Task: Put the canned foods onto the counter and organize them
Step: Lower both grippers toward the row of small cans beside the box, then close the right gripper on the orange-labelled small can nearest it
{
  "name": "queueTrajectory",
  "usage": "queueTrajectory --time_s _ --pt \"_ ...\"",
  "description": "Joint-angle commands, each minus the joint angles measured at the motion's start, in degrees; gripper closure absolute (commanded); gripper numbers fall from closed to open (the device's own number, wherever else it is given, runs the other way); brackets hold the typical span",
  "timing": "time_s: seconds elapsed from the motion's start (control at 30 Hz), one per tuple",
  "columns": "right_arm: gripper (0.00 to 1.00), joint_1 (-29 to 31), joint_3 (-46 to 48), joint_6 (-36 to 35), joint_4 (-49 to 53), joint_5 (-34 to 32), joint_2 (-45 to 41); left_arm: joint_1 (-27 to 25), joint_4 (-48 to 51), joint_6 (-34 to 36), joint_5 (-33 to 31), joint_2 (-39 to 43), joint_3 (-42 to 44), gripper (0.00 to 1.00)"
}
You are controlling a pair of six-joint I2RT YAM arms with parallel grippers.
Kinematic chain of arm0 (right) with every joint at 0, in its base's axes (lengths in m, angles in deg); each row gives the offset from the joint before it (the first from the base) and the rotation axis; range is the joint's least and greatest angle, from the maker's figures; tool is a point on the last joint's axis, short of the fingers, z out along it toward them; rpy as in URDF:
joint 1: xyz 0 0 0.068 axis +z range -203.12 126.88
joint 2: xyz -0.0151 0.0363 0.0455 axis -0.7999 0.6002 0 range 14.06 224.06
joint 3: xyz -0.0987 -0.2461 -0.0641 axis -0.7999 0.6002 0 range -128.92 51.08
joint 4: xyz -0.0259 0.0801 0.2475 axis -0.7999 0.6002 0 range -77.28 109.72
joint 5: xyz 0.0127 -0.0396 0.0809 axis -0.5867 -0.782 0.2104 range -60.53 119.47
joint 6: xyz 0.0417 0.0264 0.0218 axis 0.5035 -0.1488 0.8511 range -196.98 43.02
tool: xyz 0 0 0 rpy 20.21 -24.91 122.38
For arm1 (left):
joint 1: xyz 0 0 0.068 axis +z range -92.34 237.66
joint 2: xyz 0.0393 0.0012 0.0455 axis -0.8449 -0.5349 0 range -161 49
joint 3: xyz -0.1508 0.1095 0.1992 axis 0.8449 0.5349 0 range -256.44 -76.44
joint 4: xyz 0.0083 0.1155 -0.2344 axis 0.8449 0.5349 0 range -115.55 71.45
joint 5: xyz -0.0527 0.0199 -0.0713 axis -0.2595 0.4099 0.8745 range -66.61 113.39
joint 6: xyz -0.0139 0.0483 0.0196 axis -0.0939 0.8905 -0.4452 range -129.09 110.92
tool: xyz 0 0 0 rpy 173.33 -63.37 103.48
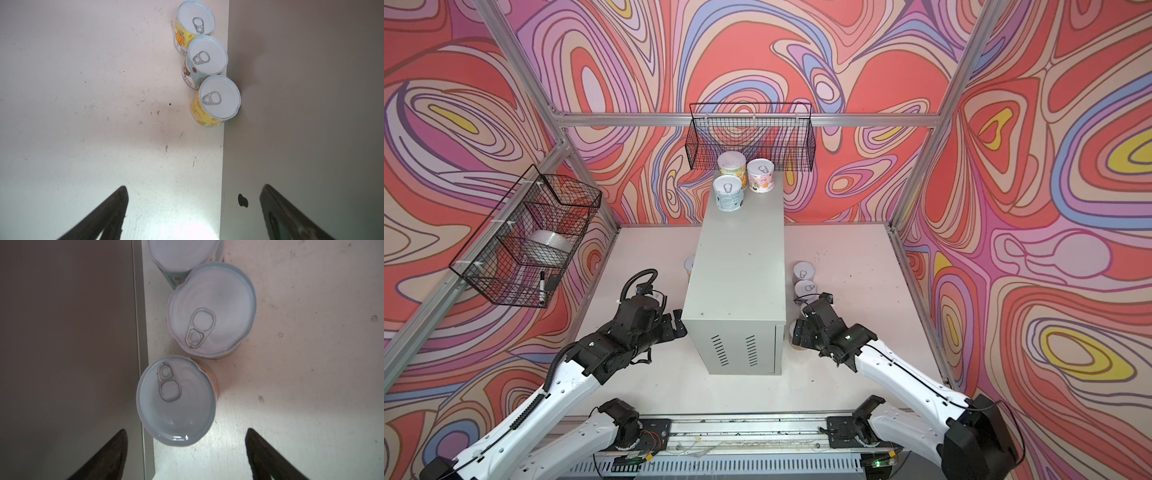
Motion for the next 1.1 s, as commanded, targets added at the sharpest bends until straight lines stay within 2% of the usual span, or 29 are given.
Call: queueTrajectory --time_s 0.0,0.5,1.07 --pt "0.09 -0.1 0.6 -0.3 -3.5 -0.4 1.5 -0.2 -3.2 -0.8 0.4 -1.0 0.3 0.0" --pt "0.09 -0.2 -1.3 -3.0 -9.8 0.7 12.6 0.1 -5.9 0.2 0.9 -4.0 0.5 0.0" --pt "0.16 -0.1 -1.1 -2.0 -10.1 -5.0 18.8 1.4 -10.1 0.3 3.6 -5.4 2.6 0.0"
